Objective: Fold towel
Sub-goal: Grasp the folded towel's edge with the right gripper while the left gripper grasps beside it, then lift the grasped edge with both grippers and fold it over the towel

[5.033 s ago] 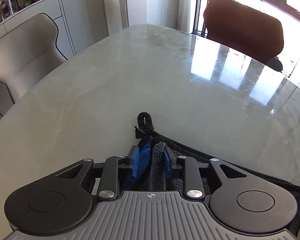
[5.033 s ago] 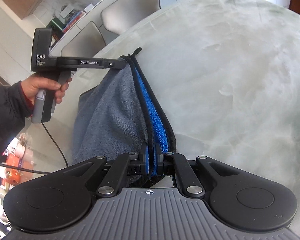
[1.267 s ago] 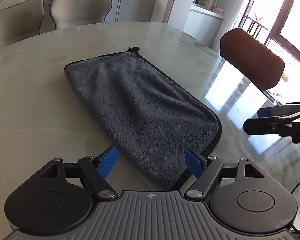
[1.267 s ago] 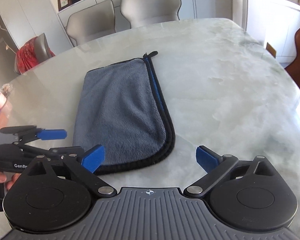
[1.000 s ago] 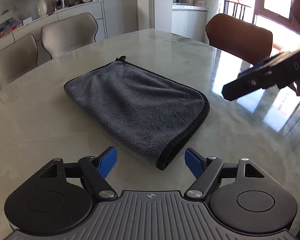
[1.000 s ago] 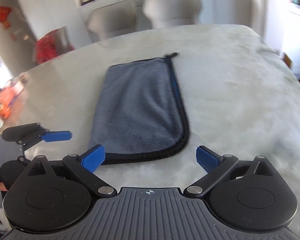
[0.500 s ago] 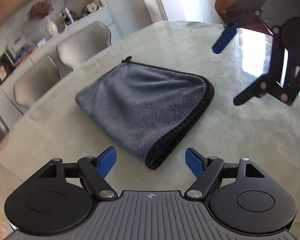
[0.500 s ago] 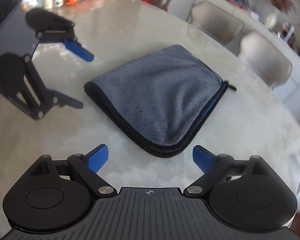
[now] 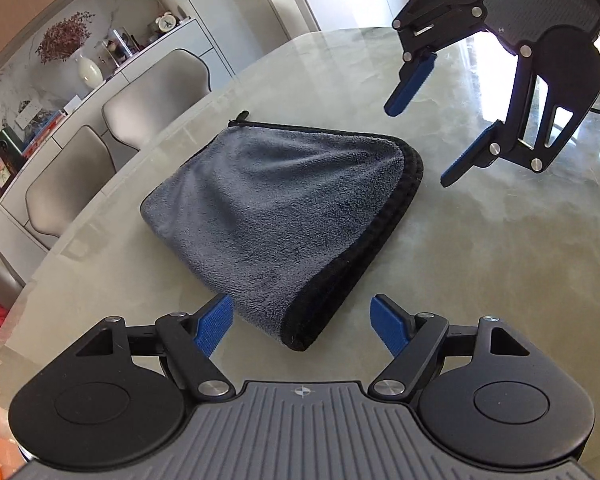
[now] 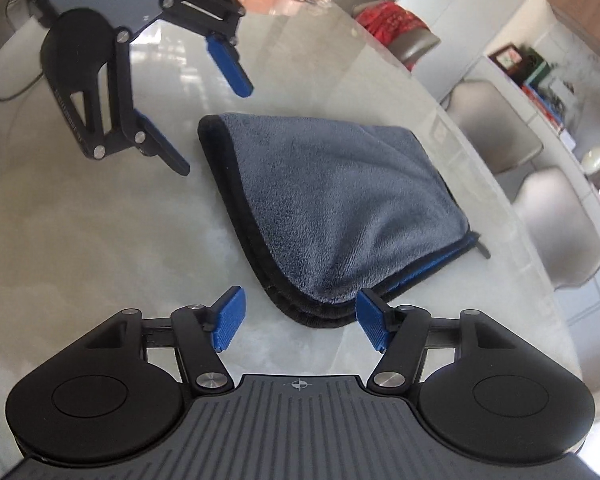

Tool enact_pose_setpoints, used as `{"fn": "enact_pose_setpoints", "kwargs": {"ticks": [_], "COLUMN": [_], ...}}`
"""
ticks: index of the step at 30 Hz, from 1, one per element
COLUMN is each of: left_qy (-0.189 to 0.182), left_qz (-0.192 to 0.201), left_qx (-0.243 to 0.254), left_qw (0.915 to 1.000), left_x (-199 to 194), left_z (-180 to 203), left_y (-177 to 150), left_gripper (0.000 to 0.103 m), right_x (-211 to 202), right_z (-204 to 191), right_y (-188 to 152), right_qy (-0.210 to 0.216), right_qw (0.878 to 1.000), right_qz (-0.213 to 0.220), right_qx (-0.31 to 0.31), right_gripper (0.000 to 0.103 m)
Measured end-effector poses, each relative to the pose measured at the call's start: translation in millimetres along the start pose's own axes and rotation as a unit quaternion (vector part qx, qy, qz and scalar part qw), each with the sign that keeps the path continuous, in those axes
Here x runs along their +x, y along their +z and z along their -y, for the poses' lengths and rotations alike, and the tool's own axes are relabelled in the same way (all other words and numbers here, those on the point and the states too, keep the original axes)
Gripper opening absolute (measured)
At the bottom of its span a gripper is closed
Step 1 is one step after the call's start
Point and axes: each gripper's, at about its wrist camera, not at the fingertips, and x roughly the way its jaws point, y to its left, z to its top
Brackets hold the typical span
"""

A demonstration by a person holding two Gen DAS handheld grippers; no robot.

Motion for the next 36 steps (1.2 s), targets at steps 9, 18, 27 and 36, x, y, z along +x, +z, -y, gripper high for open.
{"fn": "enact_pose_setpoints", "kwargs": {"ticks": [9, 18, 27, 36], "left_qy": [-0.064, -0.115, -0.129, -0.13], "left_qz": [0.009, 0.003, -0.004, -0.003], "left_qx": [-0.012, 0.024, 0.004, -0.043], "left_qw": [0.9978, 0.9931, 0.9916, 0.9906], "left_x": [9.3, 17.2, 21.6, 24.3], "left_z": [-18.0, -23.1, -31.2, -47.4], "left_y": [0.2, 8.1, 10.0, 13.7], "left_gripper": [0.065, 0.017, 0.013, 0.009], "right_x": [10.4, 15.6, 21.1, 27.0], "right_z": [8.1, 7.6, -2.1, -23.2], "right_y": [2.2, 5.5, 13.2, 24.9], "right_qy": [0.026, 0.027, 0.039, 0.026], "right_qw": [0.999, 0.999, 0.997, 0.994], "right_qz": [0.017, 0.02, 0.014, 0.006], "right_qx": [-0.012, -0.017, -0.063, -0.101], "right_gripper": [0.062, 0.057, 0.029, 0.032]}}
